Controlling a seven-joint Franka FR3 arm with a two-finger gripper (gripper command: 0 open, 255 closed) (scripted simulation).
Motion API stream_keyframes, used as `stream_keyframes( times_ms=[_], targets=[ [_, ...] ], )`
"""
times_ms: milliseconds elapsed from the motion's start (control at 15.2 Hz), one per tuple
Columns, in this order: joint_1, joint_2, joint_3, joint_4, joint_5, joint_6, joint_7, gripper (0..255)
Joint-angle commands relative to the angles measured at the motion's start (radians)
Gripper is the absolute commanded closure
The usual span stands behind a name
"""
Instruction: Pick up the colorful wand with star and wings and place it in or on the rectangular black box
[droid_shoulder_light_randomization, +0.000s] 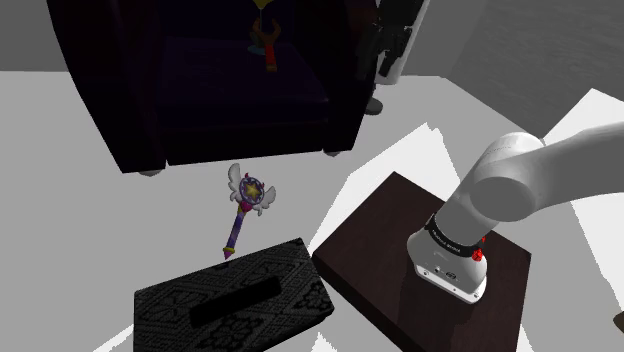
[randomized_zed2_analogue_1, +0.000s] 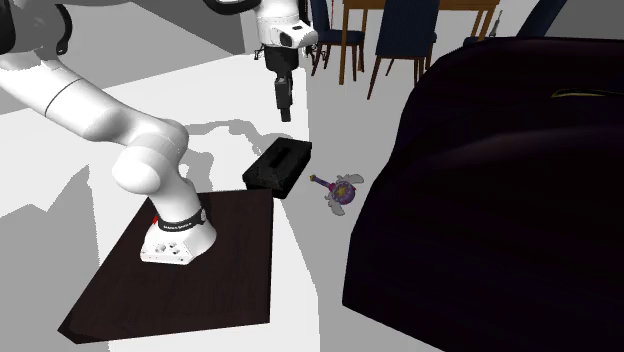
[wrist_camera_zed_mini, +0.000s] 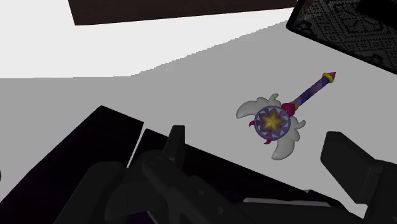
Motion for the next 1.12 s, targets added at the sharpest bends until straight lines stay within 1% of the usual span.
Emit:
stream_keyframes(
  times_ms=[0,264,528,792,1056],
  targets=[
    [0.0,0.0,0.0,0.0,0.0,0.0,0.0,0],
    [0.003,-0.026,0.069,-0.133,0.055,0.139,0.113,0],
    [0.013,-0.016,0.149,-0.24,0.117,0.29,0.226,0],
    [0.027,0.039,0.239,-0.318,0.18,0.458,0.343,0],
    [0.032,0.143,0.338,-0.362,0.236,0.643,0.463,0]
  ],
)
